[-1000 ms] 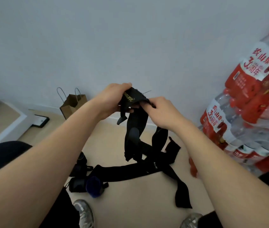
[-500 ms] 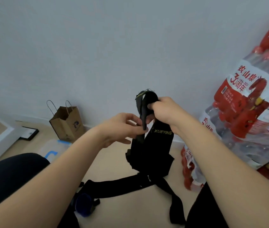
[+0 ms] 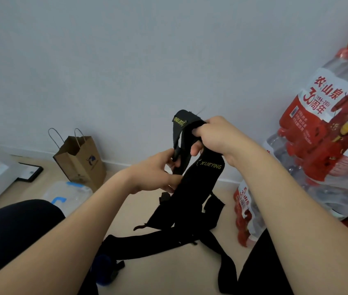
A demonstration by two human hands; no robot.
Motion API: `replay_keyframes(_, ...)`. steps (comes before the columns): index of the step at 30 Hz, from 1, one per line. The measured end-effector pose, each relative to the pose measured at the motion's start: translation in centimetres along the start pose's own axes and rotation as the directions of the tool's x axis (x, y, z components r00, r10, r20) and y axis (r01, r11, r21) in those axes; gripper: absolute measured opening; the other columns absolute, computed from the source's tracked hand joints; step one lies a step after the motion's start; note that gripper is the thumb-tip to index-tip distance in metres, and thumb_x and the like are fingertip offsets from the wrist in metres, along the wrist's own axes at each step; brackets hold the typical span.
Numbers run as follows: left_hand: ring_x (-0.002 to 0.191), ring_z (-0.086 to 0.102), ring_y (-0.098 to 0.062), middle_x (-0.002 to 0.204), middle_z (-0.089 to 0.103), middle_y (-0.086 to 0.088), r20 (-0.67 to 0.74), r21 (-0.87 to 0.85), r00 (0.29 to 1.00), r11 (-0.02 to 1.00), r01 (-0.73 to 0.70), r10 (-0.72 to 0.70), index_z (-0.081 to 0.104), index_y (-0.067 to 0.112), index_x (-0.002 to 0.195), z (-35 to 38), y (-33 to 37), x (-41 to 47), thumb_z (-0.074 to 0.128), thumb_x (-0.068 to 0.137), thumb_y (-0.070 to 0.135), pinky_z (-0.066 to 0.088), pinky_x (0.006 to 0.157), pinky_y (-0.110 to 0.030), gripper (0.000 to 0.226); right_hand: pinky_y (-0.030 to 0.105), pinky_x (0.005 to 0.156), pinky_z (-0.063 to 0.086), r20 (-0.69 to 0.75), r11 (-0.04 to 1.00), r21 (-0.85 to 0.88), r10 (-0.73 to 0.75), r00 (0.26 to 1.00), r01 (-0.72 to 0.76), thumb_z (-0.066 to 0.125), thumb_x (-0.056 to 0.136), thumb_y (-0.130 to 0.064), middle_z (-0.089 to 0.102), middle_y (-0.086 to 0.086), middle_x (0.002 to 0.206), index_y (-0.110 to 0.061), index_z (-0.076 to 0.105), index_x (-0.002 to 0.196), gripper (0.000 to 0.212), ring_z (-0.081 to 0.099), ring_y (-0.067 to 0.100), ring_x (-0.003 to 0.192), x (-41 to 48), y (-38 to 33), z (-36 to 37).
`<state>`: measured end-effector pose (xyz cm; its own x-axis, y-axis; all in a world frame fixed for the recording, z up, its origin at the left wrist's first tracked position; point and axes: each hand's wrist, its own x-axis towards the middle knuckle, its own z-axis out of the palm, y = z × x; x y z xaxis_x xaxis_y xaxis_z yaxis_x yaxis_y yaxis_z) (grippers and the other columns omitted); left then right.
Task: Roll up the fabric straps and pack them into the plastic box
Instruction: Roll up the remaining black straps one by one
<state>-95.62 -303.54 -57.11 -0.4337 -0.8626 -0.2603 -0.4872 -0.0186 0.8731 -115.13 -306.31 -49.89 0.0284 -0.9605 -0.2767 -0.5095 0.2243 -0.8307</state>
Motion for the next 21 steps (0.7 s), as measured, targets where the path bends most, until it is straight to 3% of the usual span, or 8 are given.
replay_keyframes(4, 0.087, 0.080, -0.027, 0.121, 0.069, -0.005, -0.082, -0.028, 0.997, 1.000, 0.001, -0.003, 0.058, 0.020, 0.125, -0.4, -0.5, 0.5, 0.093, 0.084, 0.022, 0.063, 0.094, -0.045, 0.054, 0.031, 0.063, 0.040, -0.060, 0.978, -0.198, -0.078, 0.995, 0.065, 0.045, 0.096, -0.009, 0.079, 0.003, 0.067, -0.017, 0.071, 0.102, 0.028, 0.061, 0.019, 0.070, 0.0, 0.6, -0.2)
replay_keyframes(8, 0.088, 0.078, -0.028, 0.099, 0.079, -0.003, -0.202, -0.055, 0.978, 0.997, 0.046, -0.056, 0.062, 0.020, 0.103, -0.7, -0.9, 0.9, 0.102, 0.062, 0.030, 0.053, 0.105, -0.050, 0.058, 0.031, 0.063, 0.043, -0.099, 0.942, -0.325, -0.122, 0.988, 0.084, 0.046, 0.093, -0.006, 0.078, -0.002, 0.065, -0.019, 0.072, 0.098, 0.029, 0.069, 0.015, 0.084, -0.1, 0.7, -0.2)
replay_keyframes(14, 0.085, 0.076, -0.025, 0.093, 0.082, -0.014, -0.138, -0.153, 0.987, 0.986, 0.062, -0.083, 0.074, 0.011, 0.096, -0.8, -1.4, 0.6, 0.103, 0.045, 0.029, 0.053, 0.108, -0.052, 0.061, 0.029, 0.059, 0.042, -0.085, 0.911, -0.401, -0.145, 0.986, 0.100, 0.044, 0.096, -0.011, 0.078, -0.003, 0.065, -0.019, 0.071, 0.101, 0.029, 0.069, 0.013, 0.077, -0.3, 0.8, -0.1)
replay_keyframes(17, 0.093, 0.078, -0.034, 0.098, 0.082, -0.016, -0.189, -0.167, 0.977, 0.984, 0.070, -0.101, 0.078, 0.011, 0.094, -0.8, -1.6, 0.5, 0.103, 0.044, 0.031, 0.054, 0.108, -0.053, 0.059, 0.029, 0.060, 0.042, -0.063, 0.904, -0.408, -0.167, 0.984, 0.127, 0.044, 0.099, -0.012, 0.078, -0.006, 0.066, -0.020, 0.072, 0.102, 0.029, 0.068, 0.011, 0.079, -0.4, 1.0, 0.1)
replay_keyframes(21, 0.091, 0.081, -0.023, 0.096, 0.083, -0.011, -0.194, -0.163, 0.979, 0.986, 0.029, -0.061, 0.083, 0.015, 0.090, -0.8, -1.8, 0.4, 0.104, 0.065, 0.027, 0.061, 0.093, -0.039, 0.035, 0.029, 0.059, 0.046, -0.093, 0.895, -0.427, -0.187, 0.978, 0.131, 0.043, 0.099, -0.010, 0.079, -0.005, 0.066, -0.020, 0.070, 0.098, 0.029, 0.070, 0.014, 0.073, -0.3, 1.2, 0.2)
